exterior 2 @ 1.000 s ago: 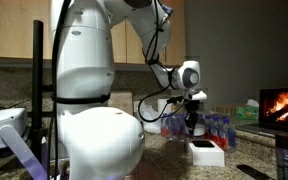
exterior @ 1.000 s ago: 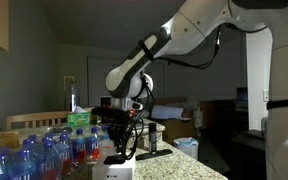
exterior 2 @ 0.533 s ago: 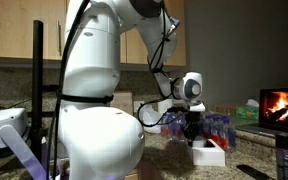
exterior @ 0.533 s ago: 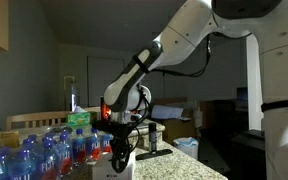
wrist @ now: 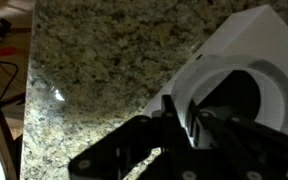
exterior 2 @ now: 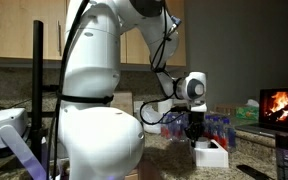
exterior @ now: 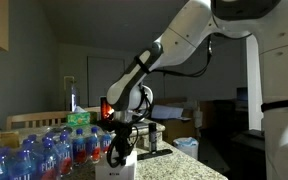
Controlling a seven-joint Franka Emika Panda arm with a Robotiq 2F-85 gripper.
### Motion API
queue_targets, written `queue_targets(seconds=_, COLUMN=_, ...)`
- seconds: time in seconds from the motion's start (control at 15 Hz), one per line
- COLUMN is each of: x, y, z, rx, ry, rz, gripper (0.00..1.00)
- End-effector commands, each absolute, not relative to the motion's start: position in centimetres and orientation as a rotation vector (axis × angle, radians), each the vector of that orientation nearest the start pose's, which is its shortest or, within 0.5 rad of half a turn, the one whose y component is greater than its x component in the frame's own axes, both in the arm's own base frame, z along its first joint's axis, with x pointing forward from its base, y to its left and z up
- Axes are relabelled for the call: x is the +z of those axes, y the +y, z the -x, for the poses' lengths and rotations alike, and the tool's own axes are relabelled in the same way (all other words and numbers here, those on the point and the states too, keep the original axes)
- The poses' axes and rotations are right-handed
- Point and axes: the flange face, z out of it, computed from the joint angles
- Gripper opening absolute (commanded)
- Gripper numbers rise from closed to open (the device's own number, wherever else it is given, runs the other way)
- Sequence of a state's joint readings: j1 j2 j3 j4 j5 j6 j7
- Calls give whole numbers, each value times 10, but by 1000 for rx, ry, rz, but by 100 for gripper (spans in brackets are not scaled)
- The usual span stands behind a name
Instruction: Take the bottle and the black object and put them on the counter, then stack the clear tape, the black object and the bottle on the box
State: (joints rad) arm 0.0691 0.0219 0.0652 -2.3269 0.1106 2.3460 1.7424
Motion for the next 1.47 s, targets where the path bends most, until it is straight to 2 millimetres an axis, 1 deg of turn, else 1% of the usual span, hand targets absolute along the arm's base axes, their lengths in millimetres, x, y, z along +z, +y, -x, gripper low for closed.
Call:
queue_targets(seconds=0.0, x=335, y=62, z=-503, rx=97, ry=2364, rz=1976, gripper=8)
queue_targets(seconds=0.27, x=345, y=55, z=-503, rx=81, ry=2379, rz=1947, gripper=8)
queue_targets(seconds=0.4, x=345, y=52, z=-505, rx=79, ry=2387, rz=1937, gripper=8)
queue_targets(seconds=0.67, x=342, y=48, z=-509, rx=93, ry=2398, rz=1928, gripper=7)
queue_targets(seconds=0.93, x=334, y=48, z=-511, rx=118, ry=2398, rz=1938, gripper=7)
queue_targets(seconds=1.0, x=332, y=48, z=-512, rx=121, ry=2399, rz=1940, gripper=12)
queue_targets(seconds=1.07, x=331, y=48, z=-512, rx=123, ry=2399, rz=1942, gripper=39)
queue_targets(seconds=1.13, x=330, y=49, z=-512, rx=123, ry=2401, rz=1941, gripper=40)
queue_targets(seconds=1.4, x=332, y=49, z=-511, rx=113, ry=2398, rz=1937, gripper=64)
